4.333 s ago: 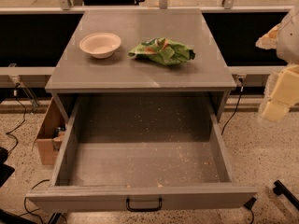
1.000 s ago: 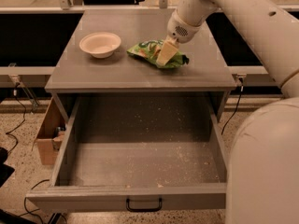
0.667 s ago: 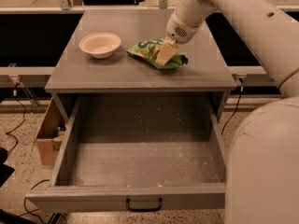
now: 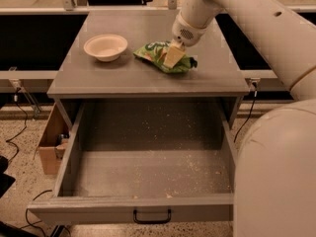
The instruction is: Place green rice chip bag into top drawer
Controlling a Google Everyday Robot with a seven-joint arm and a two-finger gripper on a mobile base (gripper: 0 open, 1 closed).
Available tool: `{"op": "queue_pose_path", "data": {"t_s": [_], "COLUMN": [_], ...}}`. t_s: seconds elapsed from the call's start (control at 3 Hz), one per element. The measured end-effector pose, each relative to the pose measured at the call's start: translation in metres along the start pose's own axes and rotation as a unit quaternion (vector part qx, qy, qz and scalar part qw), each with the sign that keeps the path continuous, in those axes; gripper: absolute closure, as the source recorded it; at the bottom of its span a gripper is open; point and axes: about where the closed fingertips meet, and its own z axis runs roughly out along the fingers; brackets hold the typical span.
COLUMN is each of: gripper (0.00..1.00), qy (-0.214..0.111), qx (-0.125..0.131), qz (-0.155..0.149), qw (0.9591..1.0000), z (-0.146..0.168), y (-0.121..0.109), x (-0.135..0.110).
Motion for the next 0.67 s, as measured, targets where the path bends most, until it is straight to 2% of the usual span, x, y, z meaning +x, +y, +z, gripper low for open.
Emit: {"op": "queue_pose_path", "data": {"t_s": [0.33,0.67], "gripper": [1.0,1.0], "qy": [0.015,0.025], "qx": [0.022,0.057], "qz": [-0.024,-0.044], "qw": [0.9994,0.9971], "z": [-0.028,-0.09], "y": [0.011,0.038], "x": [-0.006,-0.011]}}
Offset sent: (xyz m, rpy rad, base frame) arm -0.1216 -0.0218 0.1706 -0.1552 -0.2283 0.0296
